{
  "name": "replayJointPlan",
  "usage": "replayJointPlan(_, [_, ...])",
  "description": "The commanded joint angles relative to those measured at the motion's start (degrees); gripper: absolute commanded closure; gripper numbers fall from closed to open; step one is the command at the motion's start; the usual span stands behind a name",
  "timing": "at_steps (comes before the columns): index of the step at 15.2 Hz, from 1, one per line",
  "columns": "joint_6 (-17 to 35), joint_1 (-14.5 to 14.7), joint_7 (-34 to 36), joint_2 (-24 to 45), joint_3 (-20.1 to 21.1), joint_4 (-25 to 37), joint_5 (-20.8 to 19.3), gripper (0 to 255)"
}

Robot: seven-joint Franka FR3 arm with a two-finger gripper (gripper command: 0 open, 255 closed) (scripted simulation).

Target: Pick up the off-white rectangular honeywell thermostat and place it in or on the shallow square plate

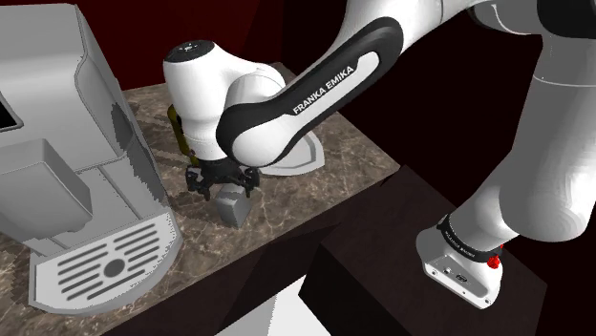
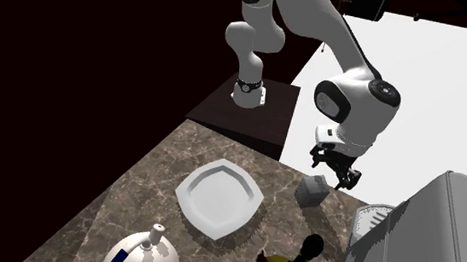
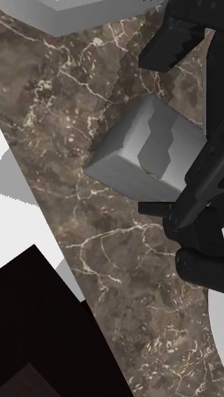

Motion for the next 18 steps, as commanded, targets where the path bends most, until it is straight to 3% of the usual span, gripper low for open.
replayJointPlan(1, [0.8, 0.5, 0.7, 1.1, -0.5, 0.1, -0.8, 0])
replayJointPlan(5, [3.5, 1.3, 1.8, 3.3, -1.6, -0.6, -2.5, 0])
replayJointPlan(13, [3.5, 1.3, 1.8, 3.3, -1.6, -0.6, -2.5, 0])
replayJointPlan(14, [3.5, 1.3, 1.8, 3.3, -1.6, -0.6, -2.5, 255])
replayJointPlan(18, [3.5, 1.3, 1.8, 3.3, -1.6, -0.7, -2.5, 255])
